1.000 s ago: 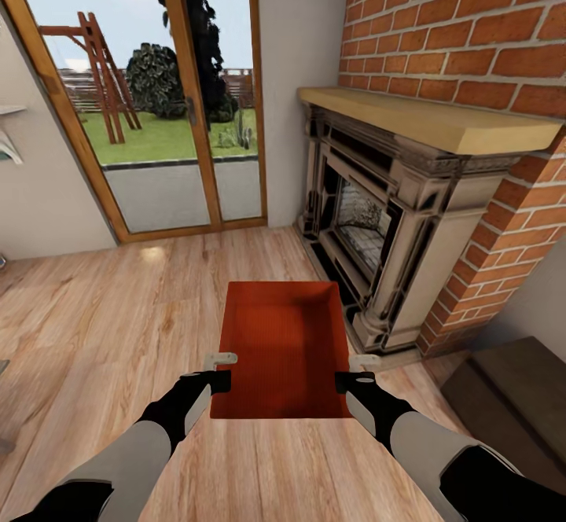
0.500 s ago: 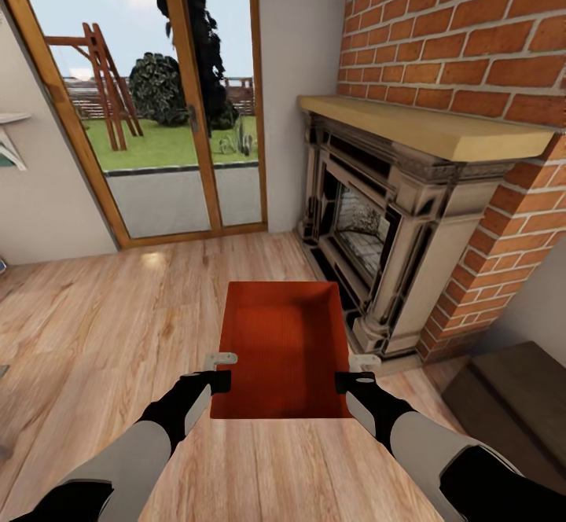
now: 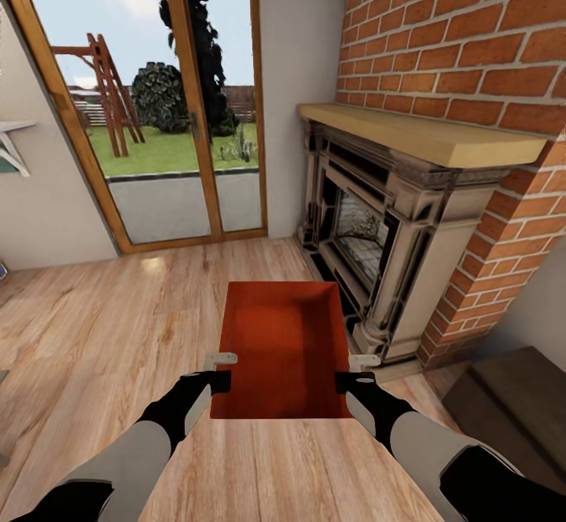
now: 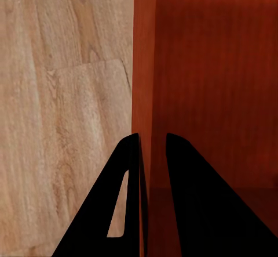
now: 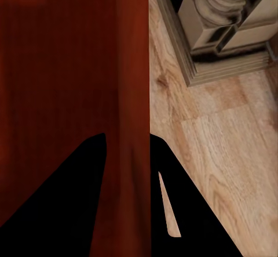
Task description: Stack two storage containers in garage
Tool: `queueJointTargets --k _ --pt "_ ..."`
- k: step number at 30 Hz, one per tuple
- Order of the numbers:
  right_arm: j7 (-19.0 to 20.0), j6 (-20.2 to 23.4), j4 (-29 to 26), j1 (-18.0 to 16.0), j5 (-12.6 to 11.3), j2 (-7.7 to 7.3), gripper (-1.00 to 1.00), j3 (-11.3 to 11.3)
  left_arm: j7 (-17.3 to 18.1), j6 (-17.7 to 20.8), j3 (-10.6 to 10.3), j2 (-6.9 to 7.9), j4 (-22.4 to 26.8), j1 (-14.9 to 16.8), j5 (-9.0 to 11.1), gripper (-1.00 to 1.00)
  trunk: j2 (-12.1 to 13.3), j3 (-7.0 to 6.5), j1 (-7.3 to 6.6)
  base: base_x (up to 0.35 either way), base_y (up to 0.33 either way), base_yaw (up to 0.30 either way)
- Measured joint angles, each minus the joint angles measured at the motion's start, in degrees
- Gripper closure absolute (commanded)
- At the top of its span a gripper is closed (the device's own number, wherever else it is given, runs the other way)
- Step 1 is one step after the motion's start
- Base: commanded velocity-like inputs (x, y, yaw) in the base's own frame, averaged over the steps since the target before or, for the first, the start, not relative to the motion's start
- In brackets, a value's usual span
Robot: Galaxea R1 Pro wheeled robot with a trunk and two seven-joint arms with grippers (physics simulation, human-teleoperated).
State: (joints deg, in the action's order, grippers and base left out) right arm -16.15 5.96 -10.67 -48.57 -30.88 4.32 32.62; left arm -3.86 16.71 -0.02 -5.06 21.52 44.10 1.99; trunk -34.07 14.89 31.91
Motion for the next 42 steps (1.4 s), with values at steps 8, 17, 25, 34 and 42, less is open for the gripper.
queueJointTargets --k 8,17,25,34,42 --pt "0.0 0.0 0.0 0.0 0.0 0.0 1.0 0.01 0.0 0.0 0.0 0.0 0.0 0.0 0.0 1.0 0.0 -0.72 0.0 0.0 0.0 0.0" --pt "0.0 0.0 0.01 0.0 0.0 0.0 1.0 0.0 0.0 0.0 0.0 0.0 0.0 0.0 0.0 1.0 0.0 -1.53 0.0 0.0 0.0 0.0" --pt "-0.19 0.18 -0.28 0.01 -0.02 0.0 1.0 0.08 0.03 -0.01 -0.1 0.08 0.07 0.0 0.21 1.0 0.0 -2.24 0.0 0.0 0.0 0.0" --pt "-0.19 0.2 -0.28 0.01 -0.01 0.0 1.0 0.08 0.03 -0.01 -0.1 0.08 0.07 0.0 0.22 1.0 0.0 -3.05 0.0 0.0 0.0 0.0" --pt "-0.1 0.17 -0.16 0.01 0.04 0.0 1.0 0.05 0.01 0.0 -0.04 0.04 0.0 0.0 0.11 1.0 0.01 -3.77 0.0 0.0 0.0 0.0"
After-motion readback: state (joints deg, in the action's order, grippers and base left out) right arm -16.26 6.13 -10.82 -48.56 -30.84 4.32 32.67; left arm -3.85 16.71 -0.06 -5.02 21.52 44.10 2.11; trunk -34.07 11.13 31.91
